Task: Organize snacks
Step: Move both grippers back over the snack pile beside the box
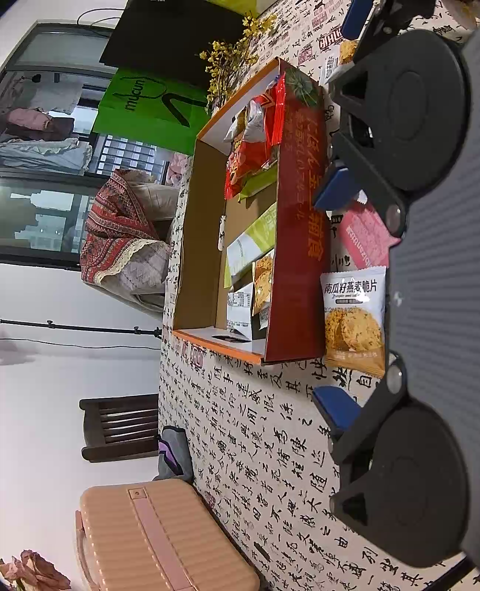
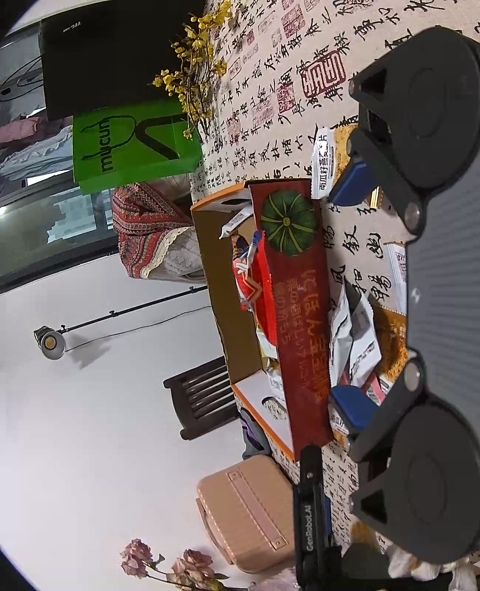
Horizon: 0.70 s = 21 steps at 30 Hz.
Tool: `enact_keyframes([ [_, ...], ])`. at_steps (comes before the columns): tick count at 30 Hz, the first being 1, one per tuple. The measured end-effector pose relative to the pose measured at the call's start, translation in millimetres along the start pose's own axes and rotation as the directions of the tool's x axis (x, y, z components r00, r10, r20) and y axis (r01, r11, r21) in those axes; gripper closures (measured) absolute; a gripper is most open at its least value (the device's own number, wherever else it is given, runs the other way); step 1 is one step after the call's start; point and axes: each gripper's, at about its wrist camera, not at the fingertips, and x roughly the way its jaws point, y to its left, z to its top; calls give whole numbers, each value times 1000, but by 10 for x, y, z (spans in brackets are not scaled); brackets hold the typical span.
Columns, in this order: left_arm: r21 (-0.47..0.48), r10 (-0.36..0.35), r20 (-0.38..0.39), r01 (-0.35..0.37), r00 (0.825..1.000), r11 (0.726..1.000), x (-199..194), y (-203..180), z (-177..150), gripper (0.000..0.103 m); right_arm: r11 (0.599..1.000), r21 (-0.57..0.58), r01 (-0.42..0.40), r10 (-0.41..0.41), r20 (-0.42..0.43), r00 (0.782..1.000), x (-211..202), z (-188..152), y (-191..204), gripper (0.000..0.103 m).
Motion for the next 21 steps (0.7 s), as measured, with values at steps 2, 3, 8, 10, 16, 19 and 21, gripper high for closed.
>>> enact_keyframes([
  [2,-9,-6,1,6,1000,1000,-8,29,-4,0,1000,2,10,-10,-2,1000,6,5,-6,0],
  [3,-15,-10,1,10,1000,1000,-13,48,-10,0,1000,2,17,-17,-4,1000,7,10,-6,0],
  [8,-33,-17,-2,17,1000,999,-60,147,-50,0,999,4,43,-43,-14,999,-15,27,-2,0],
  [10,-36,-19,0,19,1000,999,-92,192,-67,0,999,-7,54,-54,-18,998,-41,20,15,0],
  [16,-35,-21,-5,20,1000,999,-182,304,-137,0,996,-38,83,-85,-55,995,-83,-42,48,0],
  [19,-27,-23,-28,22,999,999,-177,327,-192,0,994,-59,91,-96,-95,991,-40,-93,75,0],
  [21,-24,-27,-38,26,999,999,-177,333,-223,0,990,-91,108,-119,-130,984,-1,-145,117,1],
])
